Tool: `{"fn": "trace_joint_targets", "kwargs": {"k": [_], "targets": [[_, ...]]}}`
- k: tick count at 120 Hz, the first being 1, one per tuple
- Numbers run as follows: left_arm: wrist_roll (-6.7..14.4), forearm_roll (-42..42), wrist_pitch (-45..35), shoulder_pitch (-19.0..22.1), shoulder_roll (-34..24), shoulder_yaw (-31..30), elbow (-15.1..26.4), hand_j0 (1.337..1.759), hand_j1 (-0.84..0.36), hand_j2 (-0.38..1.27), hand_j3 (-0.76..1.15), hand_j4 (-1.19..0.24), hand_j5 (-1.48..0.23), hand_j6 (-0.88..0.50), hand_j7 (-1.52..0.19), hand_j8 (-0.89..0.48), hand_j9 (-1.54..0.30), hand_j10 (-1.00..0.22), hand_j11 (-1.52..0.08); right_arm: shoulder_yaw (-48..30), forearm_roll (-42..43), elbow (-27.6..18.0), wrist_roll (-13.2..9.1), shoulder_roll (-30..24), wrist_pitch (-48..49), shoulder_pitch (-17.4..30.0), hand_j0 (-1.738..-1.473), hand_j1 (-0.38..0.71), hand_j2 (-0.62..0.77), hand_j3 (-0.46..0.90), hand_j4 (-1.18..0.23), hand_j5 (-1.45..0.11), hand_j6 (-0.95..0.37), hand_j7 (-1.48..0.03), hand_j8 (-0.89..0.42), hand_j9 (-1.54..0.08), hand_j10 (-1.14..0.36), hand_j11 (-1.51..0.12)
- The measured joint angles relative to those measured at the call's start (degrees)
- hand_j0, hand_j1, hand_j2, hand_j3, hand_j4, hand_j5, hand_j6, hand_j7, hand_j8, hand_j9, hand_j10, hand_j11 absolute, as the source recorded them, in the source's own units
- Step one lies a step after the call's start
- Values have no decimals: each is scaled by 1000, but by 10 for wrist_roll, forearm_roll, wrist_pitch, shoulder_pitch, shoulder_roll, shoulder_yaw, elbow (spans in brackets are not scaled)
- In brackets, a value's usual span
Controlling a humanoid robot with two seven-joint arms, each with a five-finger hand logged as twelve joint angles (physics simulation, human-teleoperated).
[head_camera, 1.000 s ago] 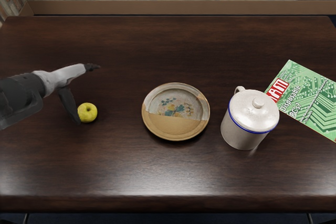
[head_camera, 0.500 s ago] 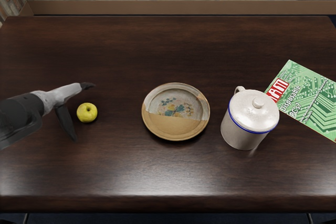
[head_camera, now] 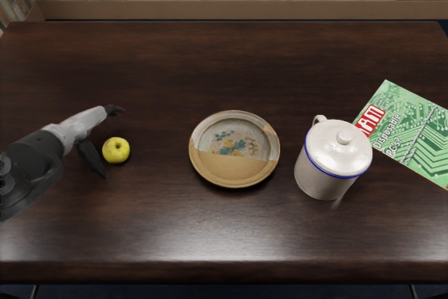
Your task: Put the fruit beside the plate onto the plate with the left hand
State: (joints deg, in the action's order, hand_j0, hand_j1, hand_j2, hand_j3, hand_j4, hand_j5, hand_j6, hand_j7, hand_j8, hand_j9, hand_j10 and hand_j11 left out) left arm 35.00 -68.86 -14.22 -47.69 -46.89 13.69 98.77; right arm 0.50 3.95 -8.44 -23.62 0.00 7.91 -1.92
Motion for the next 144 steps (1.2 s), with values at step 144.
{"fn": "trace_joint_targets", "kwargs": {"k": [144], "targets": [[0,-27,-12,11,57,-15,-53,1658,-144,87,0,-417,-538,-418,-538,-418,-538,-417,-537,-1,0,0,1,0,0,1,-1658,-349,0,0,0,0,0,0,0,0,0,0]]}}
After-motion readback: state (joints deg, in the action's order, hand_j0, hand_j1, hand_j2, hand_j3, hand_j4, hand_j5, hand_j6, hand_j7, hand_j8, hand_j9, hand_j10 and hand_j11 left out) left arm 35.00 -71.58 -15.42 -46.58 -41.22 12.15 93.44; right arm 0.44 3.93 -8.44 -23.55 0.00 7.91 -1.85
